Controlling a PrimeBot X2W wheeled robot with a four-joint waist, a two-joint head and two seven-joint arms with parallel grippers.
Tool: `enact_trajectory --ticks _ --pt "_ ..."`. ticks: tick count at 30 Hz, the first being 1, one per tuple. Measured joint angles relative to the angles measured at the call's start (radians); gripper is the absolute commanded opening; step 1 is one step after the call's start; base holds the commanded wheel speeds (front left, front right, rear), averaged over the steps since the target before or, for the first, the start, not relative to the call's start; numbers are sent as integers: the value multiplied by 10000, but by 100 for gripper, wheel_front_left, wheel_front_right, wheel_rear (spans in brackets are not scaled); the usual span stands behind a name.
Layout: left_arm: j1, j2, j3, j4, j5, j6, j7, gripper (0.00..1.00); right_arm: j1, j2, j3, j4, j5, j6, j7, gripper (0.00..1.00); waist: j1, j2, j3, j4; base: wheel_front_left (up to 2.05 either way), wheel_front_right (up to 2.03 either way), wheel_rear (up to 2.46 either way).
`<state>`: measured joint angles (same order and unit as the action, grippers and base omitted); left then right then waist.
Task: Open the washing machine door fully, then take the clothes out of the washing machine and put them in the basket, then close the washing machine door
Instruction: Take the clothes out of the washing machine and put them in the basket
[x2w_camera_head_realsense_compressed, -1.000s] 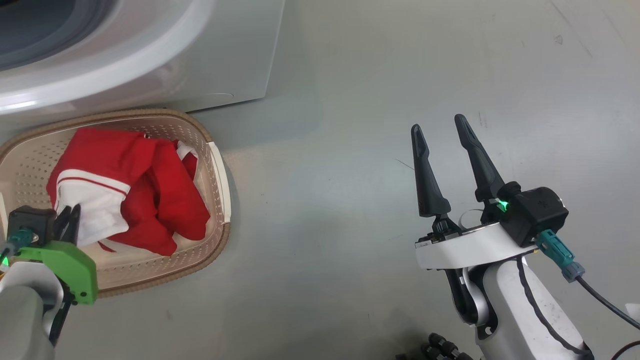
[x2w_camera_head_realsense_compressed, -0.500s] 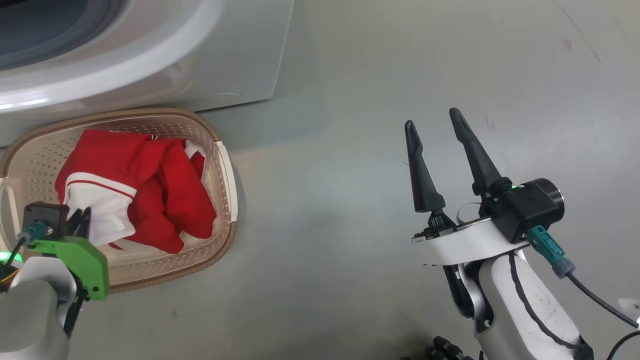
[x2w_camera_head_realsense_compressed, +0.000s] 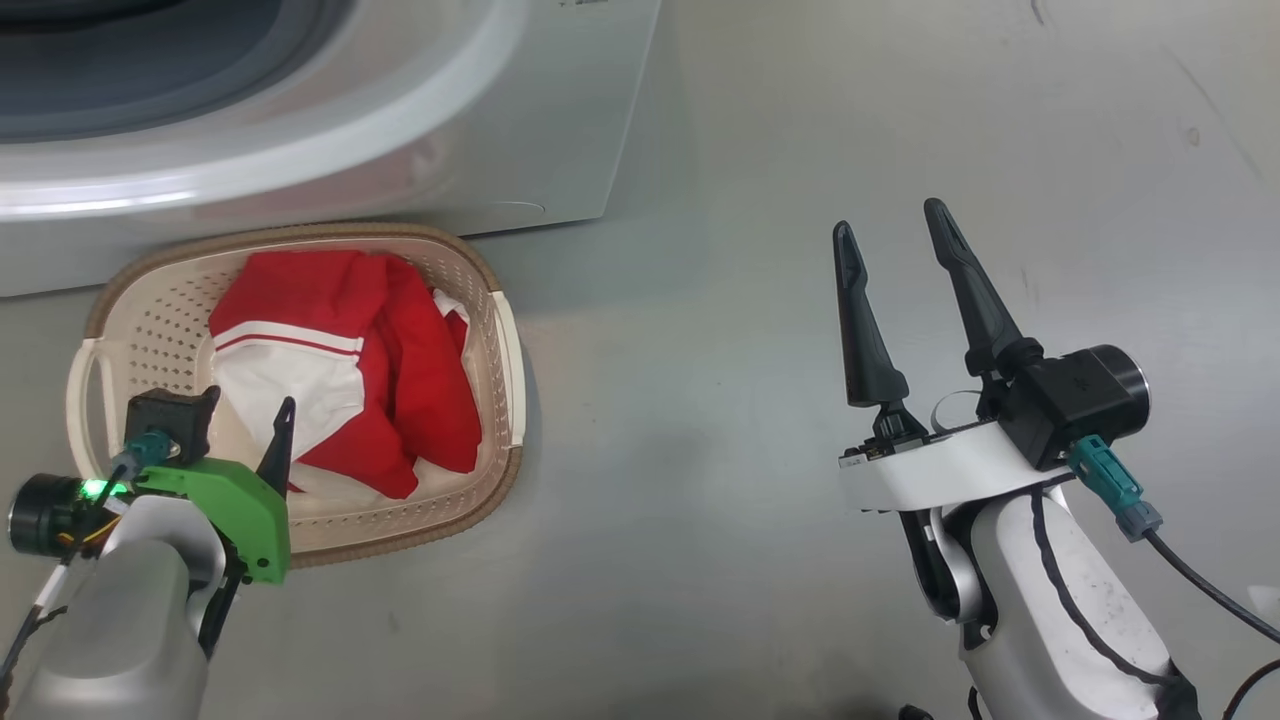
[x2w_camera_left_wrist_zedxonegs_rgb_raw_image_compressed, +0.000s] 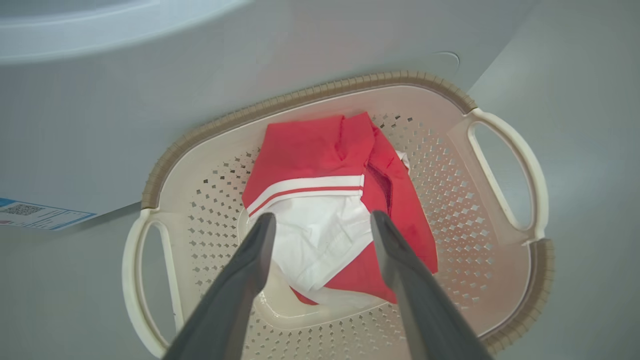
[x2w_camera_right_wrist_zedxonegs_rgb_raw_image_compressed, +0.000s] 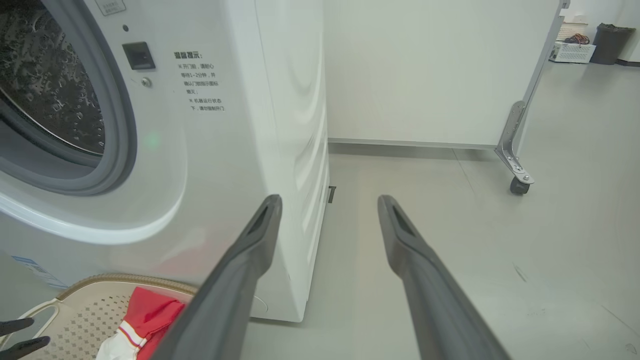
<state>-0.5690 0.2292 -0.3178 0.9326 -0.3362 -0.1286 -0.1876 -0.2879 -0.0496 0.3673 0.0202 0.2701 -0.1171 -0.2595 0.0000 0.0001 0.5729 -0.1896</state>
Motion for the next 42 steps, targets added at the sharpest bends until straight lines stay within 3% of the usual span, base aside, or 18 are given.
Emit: enact_trajectory --ticks 18,24,30,42 --pt "-102 -174 138 -878 -635 0 -644 100 2 -12 -322 336 4 29 0 100 0 0 -1153 749 0 0 0" --pt "-47 -144 571 -2224 -658 0 -644 100 67 -12 -510 477 33 132 0 100 0 0 -1694 938 0 0 0" --pt "703 -29 1202 -3524 -640 0 -644 100 357 -12 -736 596 234 240 0 100 0 0 -2397 1106 0 0 0" --pt "2545 -104 1659 -4805 -456 0 -644 100 1104 -10 -951 802 430 412 0 100 0 0 -3563 1301 0 0 0"
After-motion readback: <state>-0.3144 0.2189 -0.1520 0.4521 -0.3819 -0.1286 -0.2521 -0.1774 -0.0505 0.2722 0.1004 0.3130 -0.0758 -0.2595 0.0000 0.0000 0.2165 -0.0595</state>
